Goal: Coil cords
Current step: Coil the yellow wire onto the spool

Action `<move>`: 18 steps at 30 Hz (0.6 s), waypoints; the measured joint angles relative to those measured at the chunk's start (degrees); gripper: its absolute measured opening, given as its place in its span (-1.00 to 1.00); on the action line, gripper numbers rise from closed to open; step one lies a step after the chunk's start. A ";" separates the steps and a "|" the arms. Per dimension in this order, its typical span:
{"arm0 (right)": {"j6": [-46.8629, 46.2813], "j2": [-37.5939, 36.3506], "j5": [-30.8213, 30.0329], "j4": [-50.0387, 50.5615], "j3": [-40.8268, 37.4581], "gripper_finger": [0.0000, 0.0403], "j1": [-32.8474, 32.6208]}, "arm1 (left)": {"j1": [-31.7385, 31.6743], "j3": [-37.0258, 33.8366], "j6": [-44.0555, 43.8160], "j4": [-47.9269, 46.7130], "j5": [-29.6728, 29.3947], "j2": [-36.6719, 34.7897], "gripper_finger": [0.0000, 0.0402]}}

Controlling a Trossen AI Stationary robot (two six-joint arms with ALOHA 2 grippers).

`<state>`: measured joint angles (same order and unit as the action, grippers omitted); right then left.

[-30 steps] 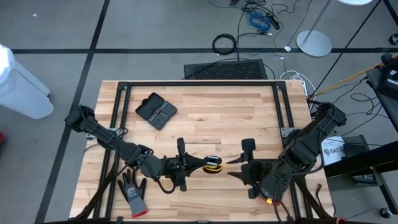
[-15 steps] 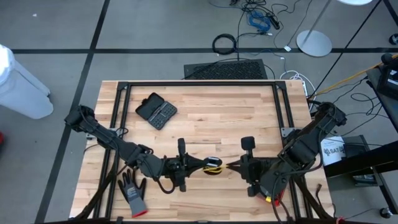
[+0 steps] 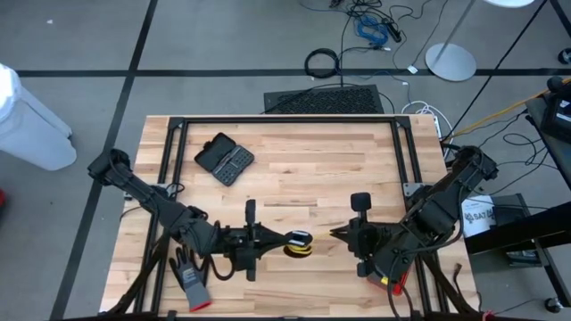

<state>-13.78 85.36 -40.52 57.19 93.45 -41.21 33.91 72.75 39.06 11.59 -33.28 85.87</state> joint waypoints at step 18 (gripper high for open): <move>-0.22 0.00 -0.04 2.57 0.00 -1.00 -0.04 | 0.75 -0.02 -0.59 0.34 -0.17 -0.66 -1.00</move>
<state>-14.00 85.36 -40.56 59.76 93.45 -41.25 34.65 72.73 38.47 11.93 -33.45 85.21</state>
